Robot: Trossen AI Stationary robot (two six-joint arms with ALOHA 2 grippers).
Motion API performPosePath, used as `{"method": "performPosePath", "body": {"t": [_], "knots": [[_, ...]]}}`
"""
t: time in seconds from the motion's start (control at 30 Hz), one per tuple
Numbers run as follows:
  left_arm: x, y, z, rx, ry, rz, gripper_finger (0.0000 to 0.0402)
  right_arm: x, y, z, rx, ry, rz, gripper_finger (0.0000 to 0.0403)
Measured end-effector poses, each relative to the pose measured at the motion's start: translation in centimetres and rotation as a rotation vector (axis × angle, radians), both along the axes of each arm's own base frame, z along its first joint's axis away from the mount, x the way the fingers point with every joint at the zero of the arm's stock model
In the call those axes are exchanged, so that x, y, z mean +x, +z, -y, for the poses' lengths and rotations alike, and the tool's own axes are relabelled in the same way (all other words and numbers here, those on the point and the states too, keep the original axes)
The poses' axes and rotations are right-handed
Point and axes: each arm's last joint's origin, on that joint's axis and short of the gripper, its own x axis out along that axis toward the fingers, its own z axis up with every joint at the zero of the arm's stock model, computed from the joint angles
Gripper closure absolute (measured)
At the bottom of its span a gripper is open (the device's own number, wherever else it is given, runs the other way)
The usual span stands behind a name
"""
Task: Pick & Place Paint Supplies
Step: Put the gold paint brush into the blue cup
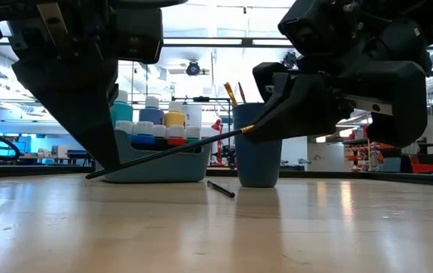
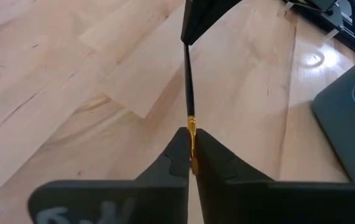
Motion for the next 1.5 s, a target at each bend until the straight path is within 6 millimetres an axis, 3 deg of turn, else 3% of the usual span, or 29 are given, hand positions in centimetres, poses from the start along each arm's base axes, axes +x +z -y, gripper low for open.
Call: {"method": "performPosePath", "body": {"t": [0.17,0.33,0.53,0.77,1.0,1.3,1.5], "knots": [[0.1,0.1,0.0,-0.004,0.022,0.016,0.037,-0.4,0.2,-0.2,-0.016,0.009,-0.023,0.0392],[0.1,0.1,-0.2,0.059,0.047,0.05,0.0346,-1.9,1.7,-0.8,-0.082,0.018,-0.07,0.0394],[0.2,0.2,-0.3,0.128,0.008,0.066,0.0333,-5.4,5.1,-1.8,-0.229,-0.044,-0.107,0.0395],[0.3,0.2,-0.4,0.175,-0.021,0.075,0.0334,-9.1,12.1,-3.7,-0.446,-0.035,0.005,0.0395],[0.5,0.3,-0.4,0.199,0.0,0.113,0.0334,-10.9,16.0,-2.3,-0.881,-0.052,0.005,0.0395],[0.5,0.4,-0.4,0.207,0.004,0.118,0.0334,-11.8,16.3,0.9,-1.022,-0.137,-0.153,0.0395],[0.5,0.4,-0.5,0.221,-0.002,0.122,0.0334,-11.3,15.7,2.6,-0.916,-0.116,-0.259,0.0396]]}}
